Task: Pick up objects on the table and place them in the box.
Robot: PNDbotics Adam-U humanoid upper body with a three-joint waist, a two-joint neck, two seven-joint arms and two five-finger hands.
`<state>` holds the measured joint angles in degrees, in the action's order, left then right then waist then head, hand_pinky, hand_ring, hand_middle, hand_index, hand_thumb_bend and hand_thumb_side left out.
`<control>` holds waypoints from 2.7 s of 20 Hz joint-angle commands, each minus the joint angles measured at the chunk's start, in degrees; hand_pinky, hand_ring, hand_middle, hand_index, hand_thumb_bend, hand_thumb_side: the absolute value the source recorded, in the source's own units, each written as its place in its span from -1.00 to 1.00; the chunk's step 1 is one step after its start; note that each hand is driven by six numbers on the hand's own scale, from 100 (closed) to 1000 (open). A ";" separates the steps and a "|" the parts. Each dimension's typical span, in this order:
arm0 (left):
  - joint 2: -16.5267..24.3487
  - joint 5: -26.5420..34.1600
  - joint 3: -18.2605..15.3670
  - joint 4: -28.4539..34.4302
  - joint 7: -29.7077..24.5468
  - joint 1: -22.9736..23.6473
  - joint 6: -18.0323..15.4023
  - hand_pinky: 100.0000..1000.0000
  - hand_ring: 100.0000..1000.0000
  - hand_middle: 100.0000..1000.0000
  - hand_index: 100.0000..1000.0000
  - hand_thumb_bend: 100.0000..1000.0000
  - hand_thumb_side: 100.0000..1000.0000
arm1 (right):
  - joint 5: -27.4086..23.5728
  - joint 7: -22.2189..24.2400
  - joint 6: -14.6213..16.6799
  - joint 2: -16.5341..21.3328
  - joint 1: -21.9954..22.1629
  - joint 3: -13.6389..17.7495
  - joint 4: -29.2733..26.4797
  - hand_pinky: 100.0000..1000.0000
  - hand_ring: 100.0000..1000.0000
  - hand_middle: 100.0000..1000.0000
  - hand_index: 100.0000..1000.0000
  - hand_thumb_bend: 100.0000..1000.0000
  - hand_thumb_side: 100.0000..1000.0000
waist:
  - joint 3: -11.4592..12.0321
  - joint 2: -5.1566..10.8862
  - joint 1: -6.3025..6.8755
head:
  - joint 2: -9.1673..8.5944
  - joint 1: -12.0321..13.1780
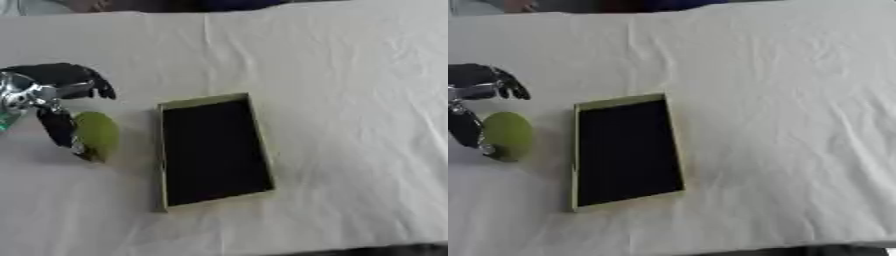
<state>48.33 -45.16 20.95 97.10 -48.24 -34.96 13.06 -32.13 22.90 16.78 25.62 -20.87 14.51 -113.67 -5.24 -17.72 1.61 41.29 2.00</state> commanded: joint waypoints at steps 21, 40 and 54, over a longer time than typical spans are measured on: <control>3.03 4.41 -4.12 12.23 7.16 -2.52 3.58 -0.77 -0.49 -0.67 -0.31 0.29 -1.00 | 0.53 -0.09 -0.68 0.40 0.22 0.98 -0.92 0.69 0.46 0.14 0.63 -1.00 0.09 | 0.16 1.20 0.00 | 0.37 0.48; -14.78 8.24 4.82 17.50 2.95 -19.01 -0.81 -0.74 -0.47 -0.62 -0.18 0.09 -1.00 | 0.00 0.08 -1.25 0.06 0.30 0.72 -0.92 0.69 0.46 0.14 0.63 -1.00 0.09 | 0.05 1.82 -0.04 | 0.64 1.20; -23.28 1.81 11.16 7.36 3.08 -16.33 -0.51 -0.65 -0.42 -0.55 -0.13 0.10 -1.00 | -0.20 0.24 -1.59 -0.54 0.16 0.78 -0.92 0.70 0.46 0.14 0.63 -1.00 0.09 | -0.50 1.58 -0.03 | 0.40 1.69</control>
<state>25.10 -42.40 32.20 104.99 -45.67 -50.55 12.90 -32.01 23.15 15.27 24.25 -20.16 14.83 -113.67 -5.63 -17.10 1.78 41.78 3.48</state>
